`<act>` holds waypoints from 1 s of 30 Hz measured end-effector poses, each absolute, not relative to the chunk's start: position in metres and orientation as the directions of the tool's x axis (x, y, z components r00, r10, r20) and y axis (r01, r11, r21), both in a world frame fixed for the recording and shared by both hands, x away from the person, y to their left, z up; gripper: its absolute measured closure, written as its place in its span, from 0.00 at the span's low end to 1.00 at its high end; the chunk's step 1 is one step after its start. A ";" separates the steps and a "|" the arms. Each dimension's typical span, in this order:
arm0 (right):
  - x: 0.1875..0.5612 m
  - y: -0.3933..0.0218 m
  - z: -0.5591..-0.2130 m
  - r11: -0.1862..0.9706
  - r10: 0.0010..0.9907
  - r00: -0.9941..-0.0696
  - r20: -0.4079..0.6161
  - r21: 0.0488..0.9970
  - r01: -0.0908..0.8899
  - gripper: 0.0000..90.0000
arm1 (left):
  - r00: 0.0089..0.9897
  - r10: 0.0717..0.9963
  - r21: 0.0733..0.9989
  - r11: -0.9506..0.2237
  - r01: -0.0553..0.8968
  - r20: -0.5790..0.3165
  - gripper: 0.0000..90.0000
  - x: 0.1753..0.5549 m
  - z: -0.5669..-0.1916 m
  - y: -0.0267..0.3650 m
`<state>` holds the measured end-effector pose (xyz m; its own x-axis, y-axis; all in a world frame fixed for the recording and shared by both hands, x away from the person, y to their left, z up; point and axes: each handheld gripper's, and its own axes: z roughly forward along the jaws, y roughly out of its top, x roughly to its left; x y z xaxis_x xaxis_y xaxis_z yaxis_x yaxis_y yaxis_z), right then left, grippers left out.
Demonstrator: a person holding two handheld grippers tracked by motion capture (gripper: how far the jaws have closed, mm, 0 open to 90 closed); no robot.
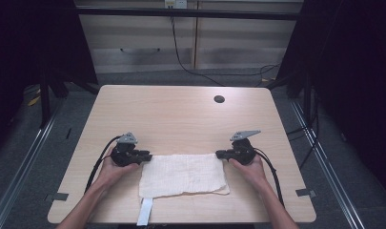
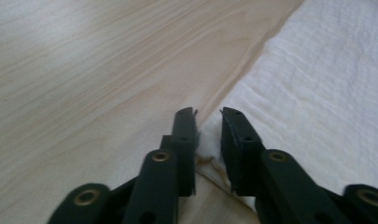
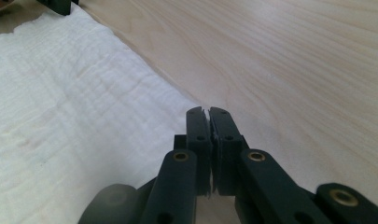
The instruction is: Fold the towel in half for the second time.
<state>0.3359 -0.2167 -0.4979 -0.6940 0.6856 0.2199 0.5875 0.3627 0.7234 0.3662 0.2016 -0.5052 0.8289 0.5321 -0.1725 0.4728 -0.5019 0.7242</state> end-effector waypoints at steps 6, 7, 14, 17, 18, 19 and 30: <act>0.336 -0.219 -0.496 0.348 0.685 -0.693 0.224 0.735 0.582 0.97 | 0.828 0.529 0.720 -0.500 0.482 -0.186 0.96 0.365 -0.503 0.200; 0.336 -0.219 -0.495 0.347 0.686 -0.692 0.224 0.736 0.582 0.97 | 0.824 0.532 0.722 -0.492 0.486 -0.192 0.96 0.366 -0.503 0.201; 0.336 -0.221 -0.489 0.329 0.681 -0.698 0.223 0.758 0.564 0.97 | 0.814 0.544 0.739 -0.462 0.491 -0.201 0.96 0.366 -0.496 0.204; 0.336 -0.220 -0.486 0.327 0.679 -0.700 0.219 0.764 0.556 0.97 | 0.817 0.542 0.747 -0.455 0.484 -0.199 0.96 0.364 -0.493 0.203; 0.335 -0.220 -0.485 0.326 0.679 -0.702 0.216 0.768 0.551 0.97 | 0.817 0.540 0.750 -0.453 0.483 -0.200 0.96 0.363 -0.492 0.203; 0.335 -0.220 -0.483 0.323 0.679 -0.702 0.217 0.770 0.550 0.97 | 0.818 0.539 0.753 -0.448 0.481 -0.202 0.96 0.363 -0.491 0.203; 0.332 -0.216 -0.470 0.320 0.668 -0.720 0.189 0.801 0.507 0.97 | 0.807 0.550 0.779 -0.401 0.482 -0.216 0.96 0.362 -0.482 0.211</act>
<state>0.3317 -0.2164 -0.4705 -0.7197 0.6681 0.1888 0.5067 0.3197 0.8007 0.3623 0.2115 -0.4817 0.8068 0.5497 -0.2163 0.4821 -0.4010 0.7790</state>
